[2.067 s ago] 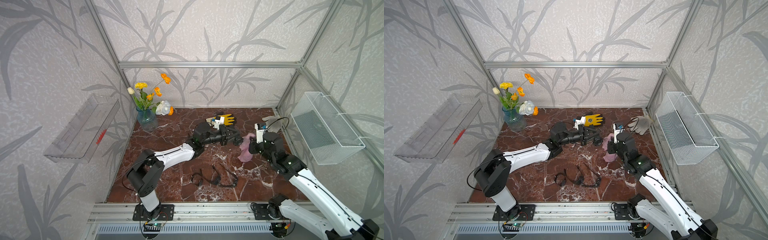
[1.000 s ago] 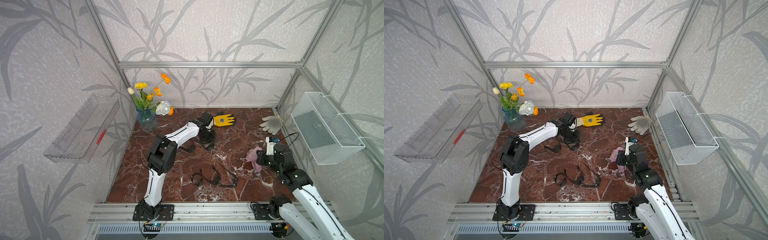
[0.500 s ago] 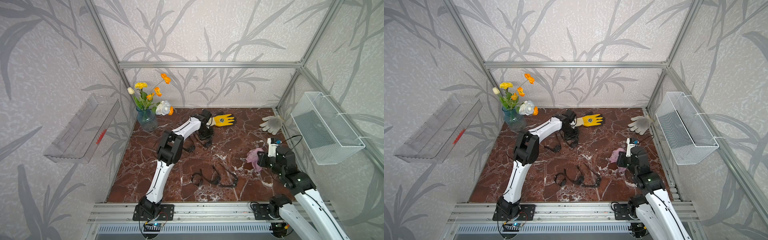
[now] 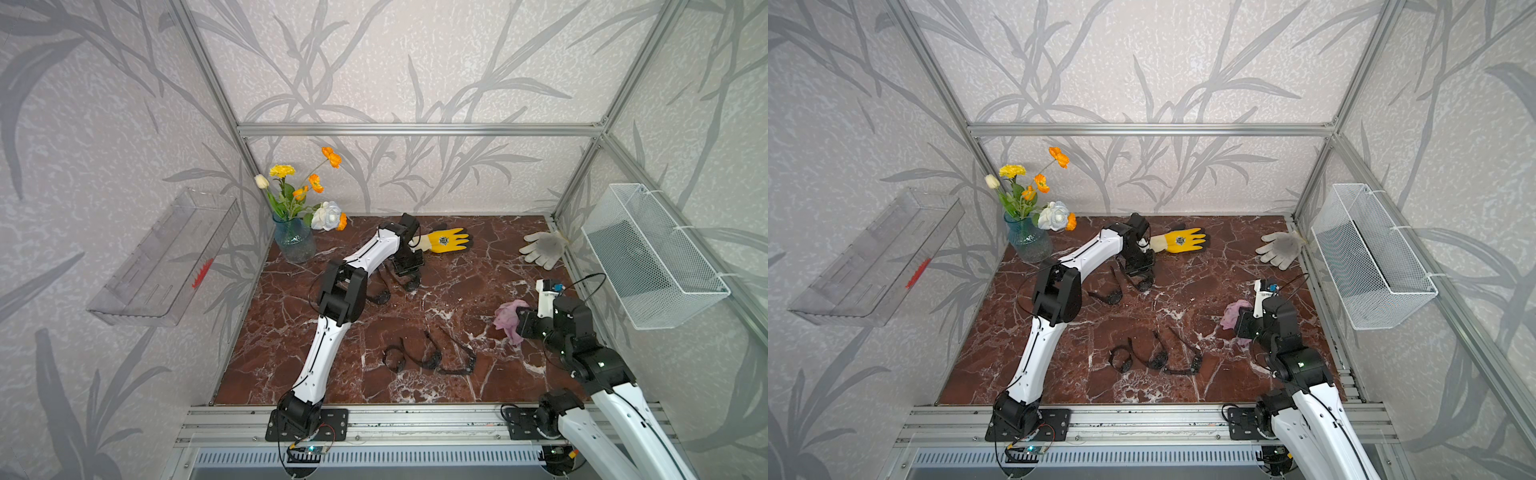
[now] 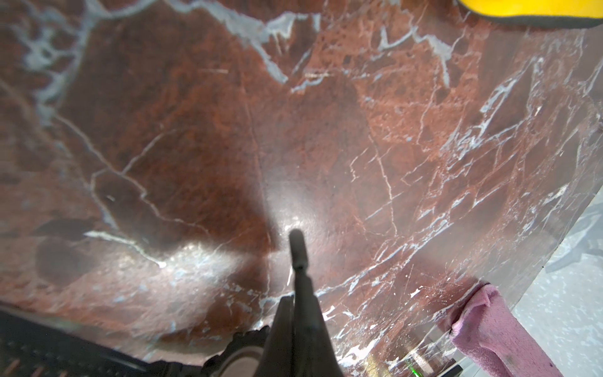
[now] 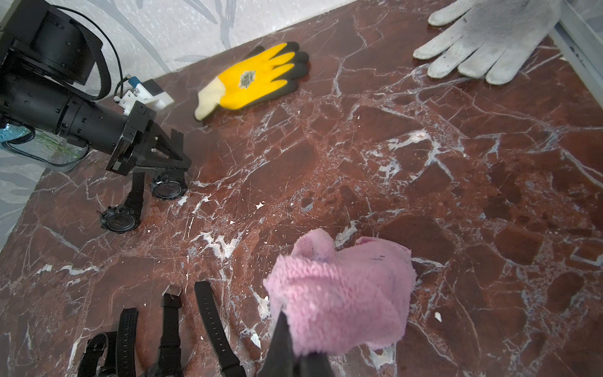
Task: Wipe the watch dial
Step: Place the watch at the center of the board.
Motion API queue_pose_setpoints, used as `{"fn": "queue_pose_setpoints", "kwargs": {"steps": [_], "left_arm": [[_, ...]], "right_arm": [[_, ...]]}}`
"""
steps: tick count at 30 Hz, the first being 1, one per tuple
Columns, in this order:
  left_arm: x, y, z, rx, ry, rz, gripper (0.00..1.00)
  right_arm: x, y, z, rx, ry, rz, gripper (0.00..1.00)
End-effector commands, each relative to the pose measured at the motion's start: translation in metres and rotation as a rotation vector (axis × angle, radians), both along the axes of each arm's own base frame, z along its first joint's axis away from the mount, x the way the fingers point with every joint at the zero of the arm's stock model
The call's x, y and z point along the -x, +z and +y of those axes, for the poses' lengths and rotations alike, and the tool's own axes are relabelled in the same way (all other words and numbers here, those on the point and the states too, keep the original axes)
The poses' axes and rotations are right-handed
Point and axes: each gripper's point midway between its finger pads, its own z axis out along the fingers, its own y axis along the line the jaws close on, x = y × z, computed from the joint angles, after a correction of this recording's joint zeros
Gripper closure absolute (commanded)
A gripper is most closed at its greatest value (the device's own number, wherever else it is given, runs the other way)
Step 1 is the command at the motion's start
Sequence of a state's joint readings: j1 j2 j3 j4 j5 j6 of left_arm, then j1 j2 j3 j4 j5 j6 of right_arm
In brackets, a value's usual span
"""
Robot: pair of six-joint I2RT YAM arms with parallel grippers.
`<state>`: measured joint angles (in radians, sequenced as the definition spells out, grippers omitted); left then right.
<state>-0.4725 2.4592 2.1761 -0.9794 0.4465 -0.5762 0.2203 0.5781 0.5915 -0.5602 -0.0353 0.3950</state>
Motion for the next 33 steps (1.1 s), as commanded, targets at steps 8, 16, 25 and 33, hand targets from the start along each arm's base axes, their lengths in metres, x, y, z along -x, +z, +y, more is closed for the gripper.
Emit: {"fn": "queue_pose_setpoints", "kwargs": {"steps": [8,16,25,33], "left_arm": [[-0.014,0.016,0.002,0.009,0.043,-0.053,0.62],[-0.027,0.063,-0.002,0.071,0.06,-0.172,0.56],[-0.017,0.087,-0.006,0.042,-0.024,-0.257,0.56],[-0.004,0.054,-0.042,0.077,-0.11,-0.205,0.55]], "right_arm": [[0.001,0.013,-0.004,-0.005,-0.021,-0.039,1.0],[0.001,0.014,-0.005,-0.004,-0.026,-0.042,1.0],[0.0,0.011,-0.004,-0.005,-0.024,-0.035,1.0],[0.001,0.011,-0.004,-0.007,-0.022,-0.032,1.0]]}}
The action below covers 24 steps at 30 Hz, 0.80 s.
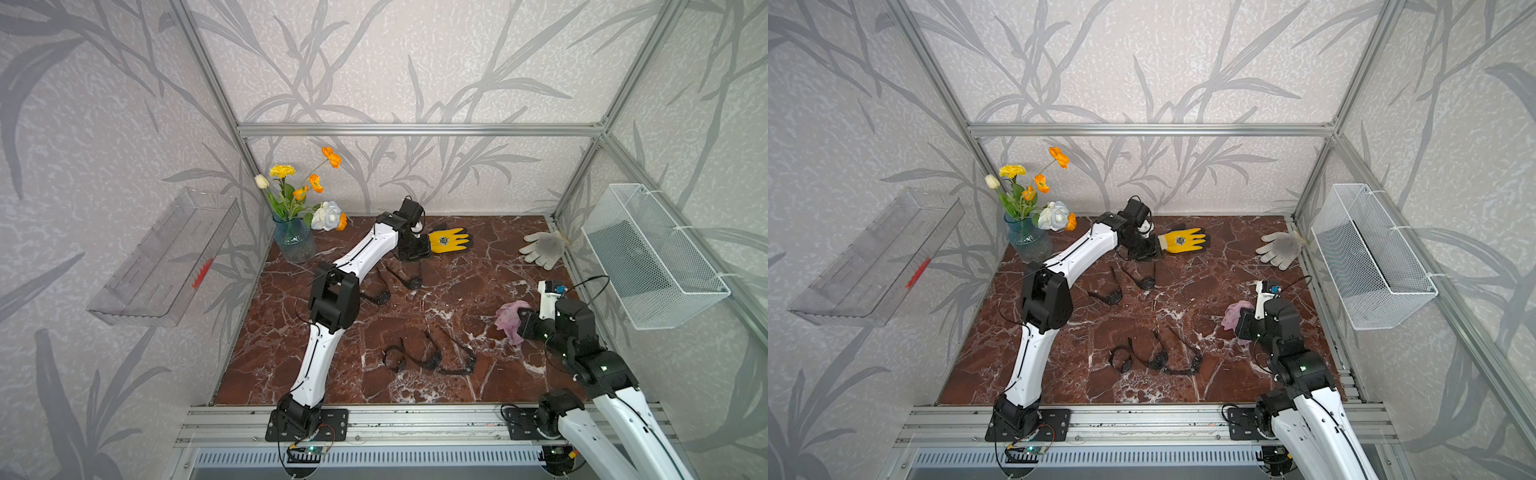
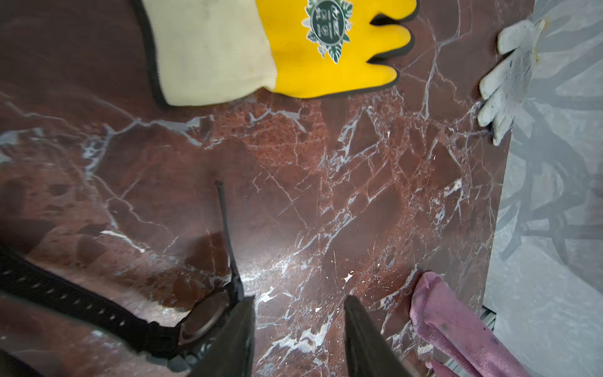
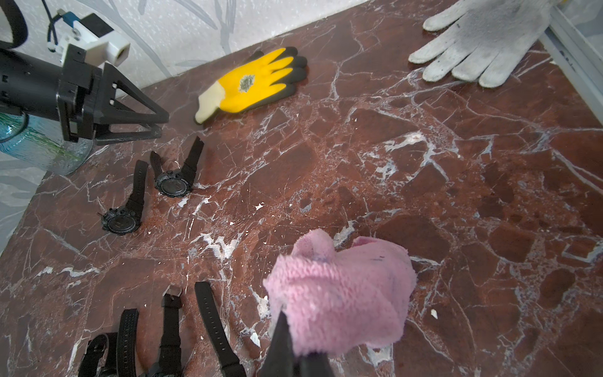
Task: Wipe the watch dial
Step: Place the watch at the center of the board, then pick up the watch at the center of the board.
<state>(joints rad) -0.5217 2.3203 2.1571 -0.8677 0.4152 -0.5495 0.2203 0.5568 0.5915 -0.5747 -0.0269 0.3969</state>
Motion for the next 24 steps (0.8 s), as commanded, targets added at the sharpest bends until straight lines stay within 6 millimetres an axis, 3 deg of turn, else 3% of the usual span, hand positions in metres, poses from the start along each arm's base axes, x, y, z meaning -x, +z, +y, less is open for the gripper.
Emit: {"fn": "queue_pose_setpoints", "kwargs": {"steps": [1,6,15,20,24], "left_arm": [[0.006,-0.029,-0.011,-0.022,-0.038,0.047,0.54],[0.001,-0.054,-0.007,-0.076,-0.019,0.083,0.53],[-0.014,-0.073,0.003,-0.108,0.026,0.081,0.53],[-0.021,-0.067,-0.002,-0.081,0.026,0.05,0.53],[-0.03,-0.05,-0.013,-0.021,0.018,-0.004,0.52]], "right_arm": [[-0.002,0.009,-0.002,-0.01,-0.017,-0.026,1.0],[0.001,0.011,-0.004,-0.009,-0.022,-0.033,1.0],[0.003,0.011,-0.004,-0.013,-0.024,-0.037,1.0],[0.003,0.012,-0.005,-0.012,-0.027,-0.041,1.0],[0.003,0.012,-0.005,-0.011,-0.028,-0.043,1.0]]}}
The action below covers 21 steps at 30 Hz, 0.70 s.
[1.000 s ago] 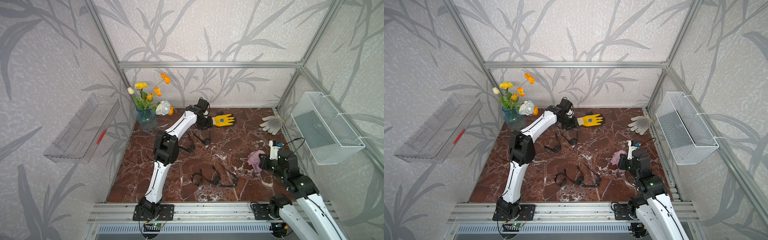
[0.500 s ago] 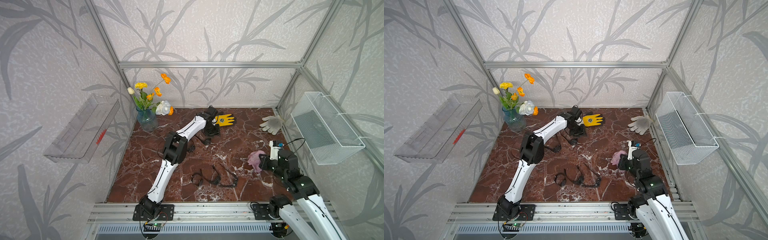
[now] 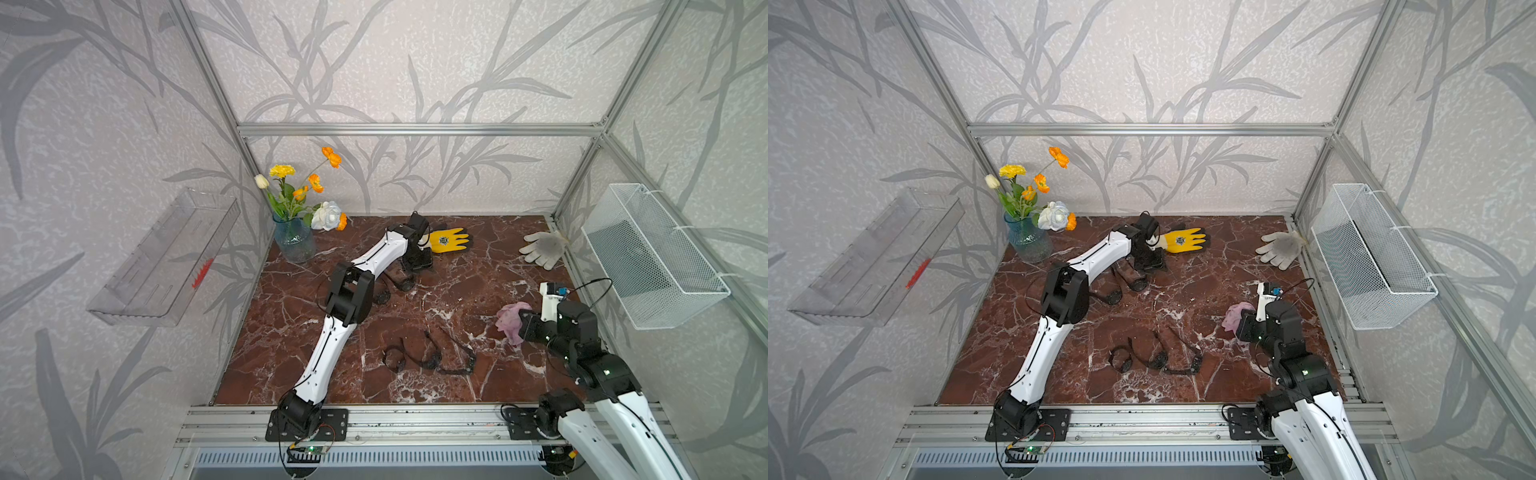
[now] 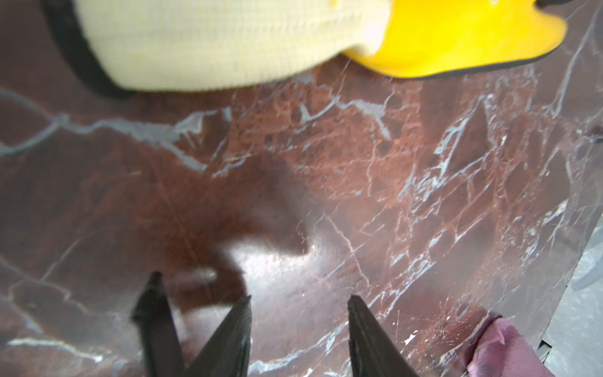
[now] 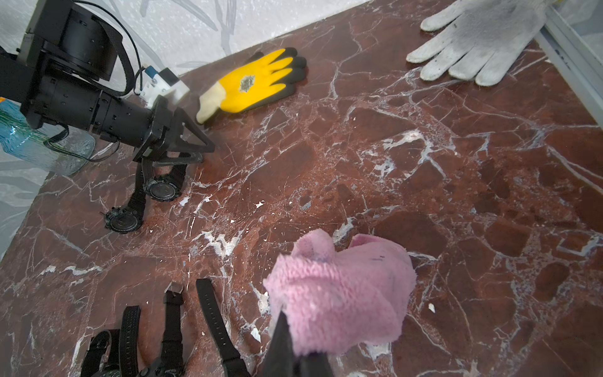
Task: Wipe the watch dial
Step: Pick up the watch at the center of the board.
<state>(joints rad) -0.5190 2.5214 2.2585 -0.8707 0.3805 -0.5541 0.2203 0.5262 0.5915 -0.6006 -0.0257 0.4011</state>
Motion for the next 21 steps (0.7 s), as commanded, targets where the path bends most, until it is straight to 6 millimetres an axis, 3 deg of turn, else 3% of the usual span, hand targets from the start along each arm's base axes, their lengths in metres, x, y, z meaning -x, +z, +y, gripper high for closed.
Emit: {"fn": "queue_pose_setpoints", "kwargs": {"steps": [1,7,10,11,14,21], "left_arm": [[-0.017,0.033,-0.014,0.07,-0.005,-0.099,0.51],[-0.021,0.095,-0.023,0.144,-0.021,-0.218,0.51],[-0.003,0.122,-0.015,0.112,-0.051,-0.253,0.5],[0.008,0.13,-0.011,0.097,-0.06,-0.261,0.5],[0.048,0.131,0.008,0.035,-0.073,-0.235,0.49],[0.16,0.097,0.059,-0.058,-0.03,-0.094,0.46]], "right_arm": [[-0.003,0.011,-0.004,-0.007,-0.026,-0.04,1.0],[-0.004,0.01,-0.005,-0.001,-0.03,-0.035,1.0],[-0.004,0.009,-0.004,-0.001,-0.028,-0.029,1.0],[-0.005,0.008,-0.004,-0.001,-0.027,-0.027,1.0],[-0.007,0.004,-0.002,-0.001,-0.022,-0.019,1.0],[-0.02,-0.01,0.009,-0.025,0.021,0.005,1.0]]}}
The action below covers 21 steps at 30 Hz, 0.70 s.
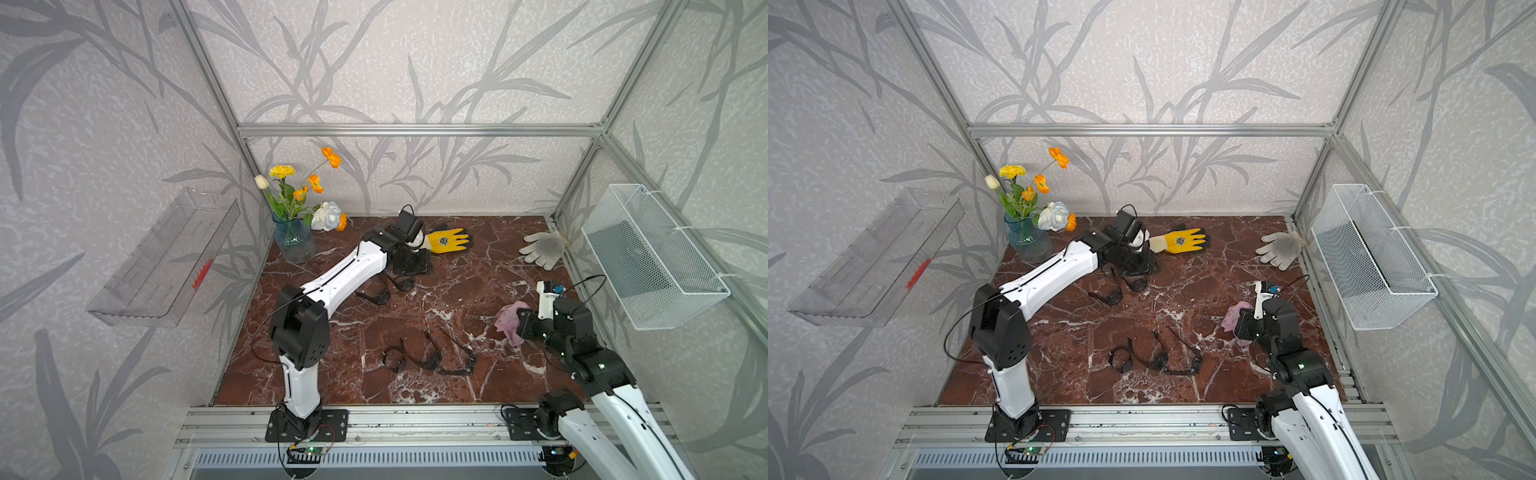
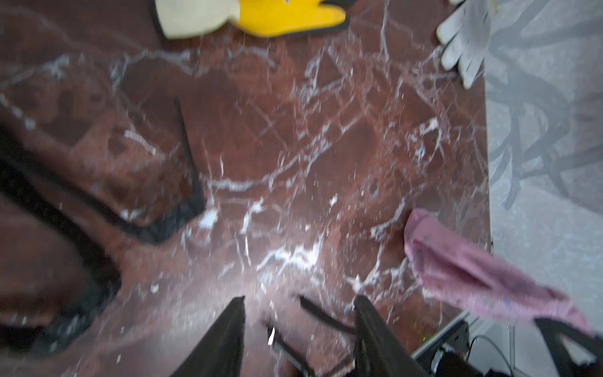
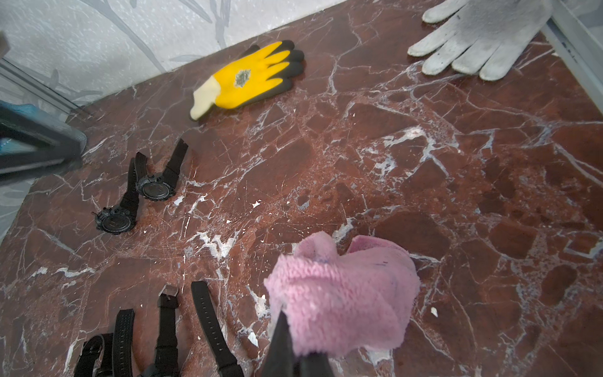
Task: Wipe the watch dial
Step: Pick up the watch at the center of the board.
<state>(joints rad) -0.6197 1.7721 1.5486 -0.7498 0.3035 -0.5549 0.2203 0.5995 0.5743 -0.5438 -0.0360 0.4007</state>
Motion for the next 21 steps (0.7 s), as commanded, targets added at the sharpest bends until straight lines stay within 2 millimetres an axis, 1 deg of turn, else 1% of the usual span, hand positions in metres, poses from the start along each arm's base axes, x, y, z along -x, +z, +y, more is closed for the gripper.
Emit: {"fn": "queue_pose_setpoints", "kwargs": {"steps": [1,3,6,7,9,12,14,18,21], "left_arm": [[0.046,-0.039,0.027,-0.098,0.048,0.095,0.46],[0.074,-0.049,0.035,-0.127,0.061,0.13,0.46],[0.11,-0.065,0.048,-0.162,0.103,0.187,0.45],[0.118,-0.068,0.049,-0.161,0.113,0.192,0.45],[0.132,-0.073,0.046,-0.136,0.124,0.2,0.45],[0.143,-0.078,0.039,-0.114,0.128,0.22,0.44],[0.145,-0.077,0.029,-0.106,0.106,0.208,0.44],[0.143,-0.076,0.009,-0.115,0.055,0.18,0.44],[0.141,-0.085,-0.004,-0.127,0.036,0.195,0.44]], "right_arm": [[-0.011,0.0,0.007,-0.031,0.02,-0.025,1.0],[-0.014,-0.005,0.011,-0.034,0.036,-0.015,1.0],[-0.016,-0.009,0.013,-0.034,0.05,-0.004,1.0],[-0.016,-0.01,0.014,-0.035,0.052,-0.004,1.0],[-0.016,-0.013,0.014,-0.036,0.052,-0.004,1.0],[-0.017,-0.016,0.014,-0.036,0.052,-0.003,1.0],[-0.017,-0.018,0.014,-0.035,0.054,0.0,1.0],[-0.017,-0.019,0.015,-0.037,0.056,0.003,1.0],[-0.017,-0.018,0.015,-0.038,0.056,0.0,1.0]]}}
